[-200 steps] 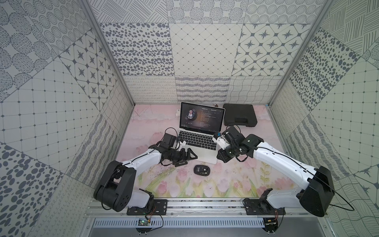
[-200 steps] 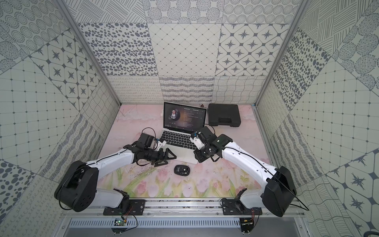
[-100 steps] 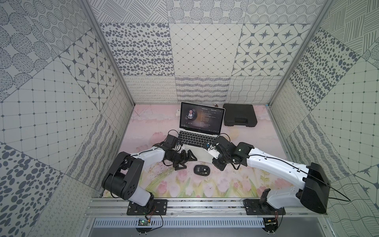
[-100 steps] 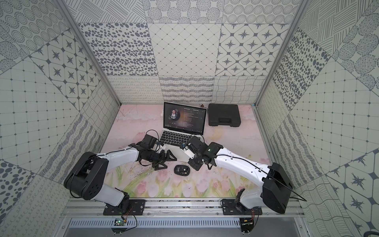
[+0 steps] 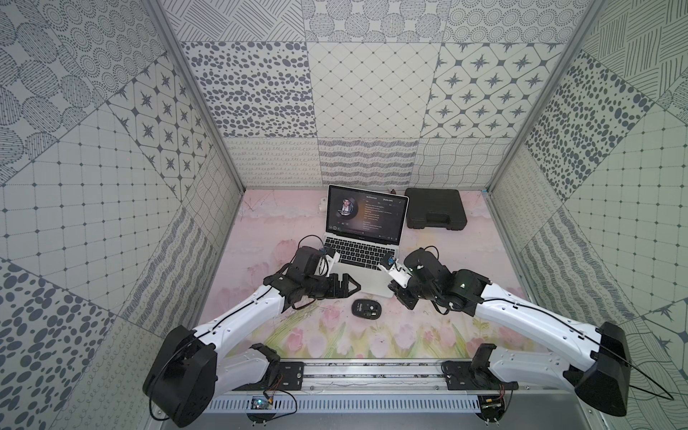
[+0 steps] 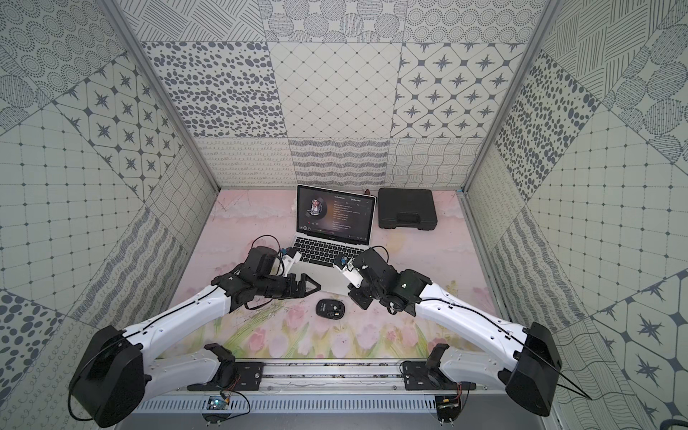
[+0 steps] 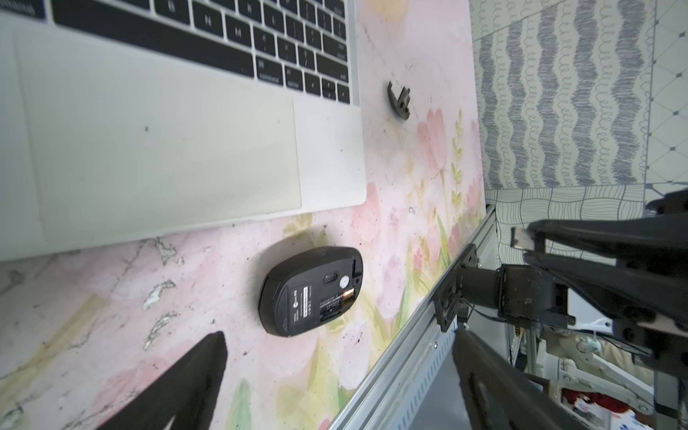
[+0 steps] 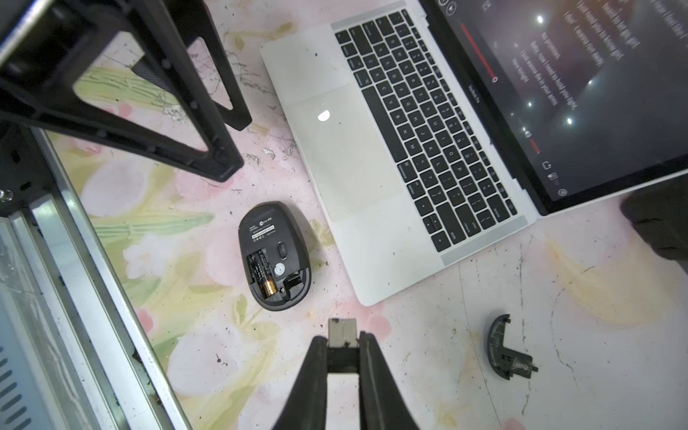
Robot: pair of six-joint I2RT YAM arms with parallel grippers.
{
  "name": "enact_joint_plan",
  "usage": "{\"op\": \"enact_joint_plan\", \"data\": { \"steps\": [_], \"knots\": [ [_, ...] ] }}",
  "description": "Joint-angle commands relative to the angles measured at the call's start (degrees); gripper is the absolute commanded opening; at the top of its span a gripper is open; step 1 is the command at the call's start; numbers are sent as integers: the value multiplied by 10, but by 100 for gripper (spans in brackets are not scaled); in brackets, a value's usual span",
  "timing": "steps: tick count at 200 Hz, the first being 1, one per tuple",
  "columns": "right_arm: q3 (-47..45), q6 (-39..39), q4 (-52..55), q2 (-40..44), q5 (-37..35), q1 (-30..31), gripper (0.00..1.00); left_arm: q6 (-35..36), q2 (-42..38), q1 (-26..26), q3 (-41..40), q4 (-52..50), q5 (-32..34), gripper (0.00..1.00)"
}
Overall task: Remove the wireless mouse receiver from the laptop
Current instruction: Pick up the mouse from the center of the board.
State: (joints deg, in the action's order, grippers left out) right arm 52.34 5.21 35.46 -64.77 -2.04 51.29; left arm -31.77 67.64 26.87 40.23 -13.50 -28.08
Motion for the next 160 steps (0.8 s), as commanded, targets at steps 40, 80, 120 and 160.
{"op": "enact_joint_plan", "data": {
  "steps": [40,80,120,160],
  "knots": [
    [-14,7,-61,16,-2,-5,2,265,0,13,83,-102,93,100],
    [-15,3,-69,9,10,-8,2,542,18,35,109,-217,78,95],
    [-13,-9,-68,11,17,-12,2,759,14,67,44,-192,61,85],
    [-20,-16,-68,23,30,-19,2,874,16,60,-18,-109,-76,78]
  ]
}}
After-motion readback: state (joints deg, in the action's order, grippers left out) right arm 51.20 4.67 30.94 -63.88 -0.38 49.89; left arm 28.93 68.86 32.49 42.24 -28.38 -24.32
